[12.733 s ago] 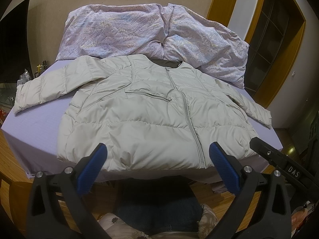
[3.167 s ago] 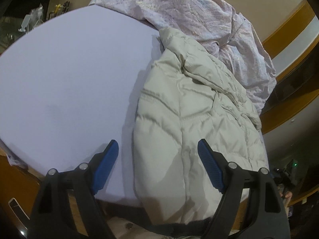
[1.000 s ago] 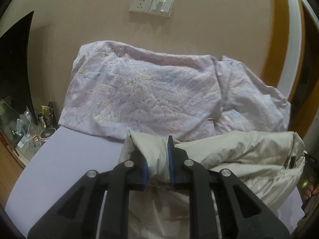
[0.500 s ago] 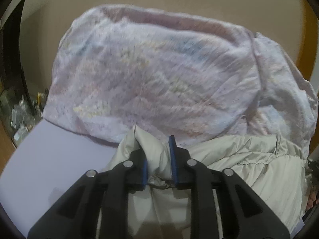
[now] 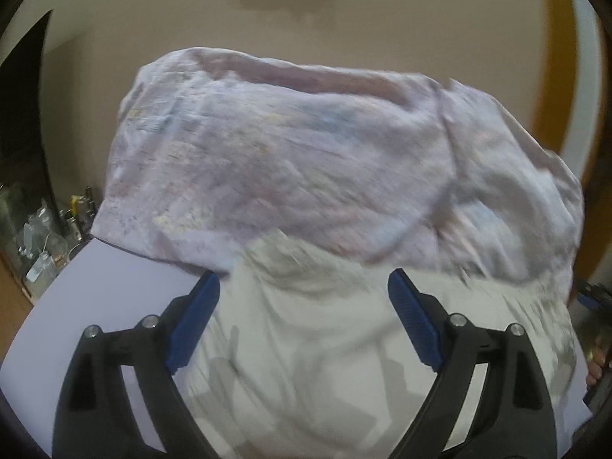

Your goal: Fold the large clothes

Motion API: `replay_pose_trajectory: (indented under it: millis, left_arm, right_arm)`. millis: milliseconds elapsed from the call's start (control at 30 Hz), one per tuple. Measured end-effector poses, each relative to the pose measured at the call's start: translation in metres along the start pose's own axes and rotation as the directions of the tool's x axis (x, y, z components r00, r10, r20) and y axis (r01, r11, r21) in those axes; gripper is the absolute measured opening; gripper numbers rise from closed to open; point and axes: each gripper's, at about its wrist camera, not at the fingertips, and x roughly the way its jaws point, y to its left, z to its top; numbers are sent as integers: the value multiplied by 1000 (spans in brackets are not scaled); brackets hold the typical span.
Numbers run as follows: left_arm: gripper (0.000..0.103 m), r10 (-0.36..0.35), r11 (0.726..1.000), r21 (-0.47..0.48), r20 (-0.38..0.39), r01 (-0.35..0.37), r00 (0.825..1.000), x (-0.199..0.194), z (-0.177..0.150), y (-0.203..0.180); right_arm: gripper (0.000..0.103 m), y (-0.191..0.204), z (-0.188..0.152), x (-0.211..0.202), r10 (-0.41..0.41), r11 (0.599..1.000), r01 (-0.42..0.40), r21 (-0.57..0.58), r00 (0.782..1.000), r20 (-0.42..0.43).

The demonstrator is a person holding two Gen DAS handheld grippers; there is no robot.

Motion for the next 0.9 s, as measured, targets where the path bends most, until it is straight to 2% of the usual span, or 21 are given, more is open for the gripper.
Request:
replay_pose_trajectory:
  millis: [100, 167, 200, 300, 333, 367, 467, 533, 733, 900]
  left_arm:
    - [89, -31, 998, 60, -40, 34, 999, -5, -23, -20]
    - [89, -44, 995, 90, -78, 51, 996, -2, -41, -33]
    - [89, -44, 993, 103, -93, 54, 995, 2, -49, -39]
    - [90, -10, 990, 137, -94, 23, 996, 14, -60, -50]
    - [90, 7, 989, 146, -79, 4, 997, 19, -62, -54]
    - [90, 24, 989, 150, -67, -14, 997, 24, -61, -56]
    - [90, 64, 989, 139, -55, -55, 996, 39, -53, -61]
    - [90, 107, 986, 134, -48, -99, 993, 49, -46, -62]
    - [89, 221, 973, 85, -60, -216, 973, 83, -24, -44]
    - [91, 223, 974, 53, -94, -219, 970, 102, -24, -32]
  right_arm:
    - [62, 29, -25, 4, 32, 992, -41, -118, 997, -71]
    - [49, 46, -40, 12, 40, 983, -61, -175, 992, -119]
    - [48, 51, -44, 17, 34, 979, -60, -195, 990, -135]
    - [37, 60, -56, 35, -17, 972, -23, -235, 986, -167]
    - [31, 62, -59, 43, -26, 972, -15, -233, 984, -174]
    - [21, 63, -62, 49, -39, 972, -3, -235, 984, -172]
    - [11, 71, -62, 63, -91, 967, 54, -247, 986, -140]
    - [10, 75, -57, 74, -124, 966, 92, -242, 985, -122]
    - [10, 67, -51, 108, -154, 974, 125, -188, 977, -149]
    - [12, 61, -53, 121, -137, 980, 110, -166, 978, -160]
